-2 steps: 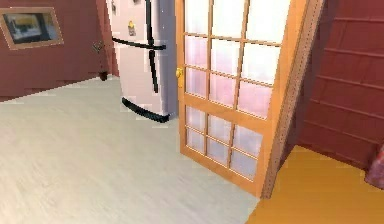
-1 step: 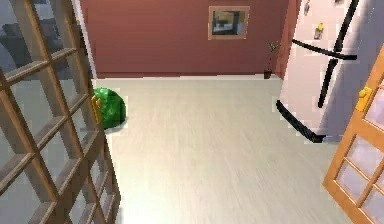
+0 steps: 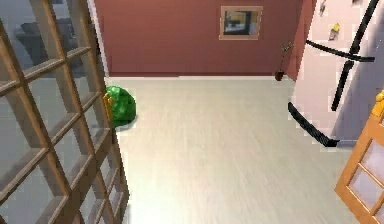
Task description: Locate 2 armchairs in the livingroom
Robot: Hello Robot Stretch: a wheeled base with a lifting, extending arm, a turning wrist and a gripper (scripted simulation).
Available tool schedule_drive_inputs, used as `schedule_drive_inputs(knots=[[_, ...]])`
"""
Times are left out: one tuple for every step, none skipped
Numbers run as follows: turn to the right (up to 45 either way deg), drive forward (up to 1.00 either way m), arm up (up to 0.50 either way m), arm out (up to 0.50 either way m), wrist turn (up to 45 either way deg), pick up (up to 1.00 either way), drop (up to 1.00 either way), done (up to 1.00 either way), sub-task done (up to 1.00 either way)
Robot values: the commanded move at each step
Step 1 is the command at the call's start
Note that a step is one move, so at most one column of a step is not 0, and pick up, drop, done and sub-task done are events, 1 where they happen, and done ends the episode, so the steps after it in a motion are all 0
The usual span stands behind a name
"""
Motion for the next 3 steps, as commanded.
schedule_drive_inputs(knots=[[45.0,0.0,0.0,0.0,0.0,0.0,0.0,0.0,0.0],[45.0,0.0,0.0,0.0,0.0,0.0,0.0,0.0,0.0],[45.0,0.0,0.0,0.0,0.0,0.0,0.0,0.0,0.0]])
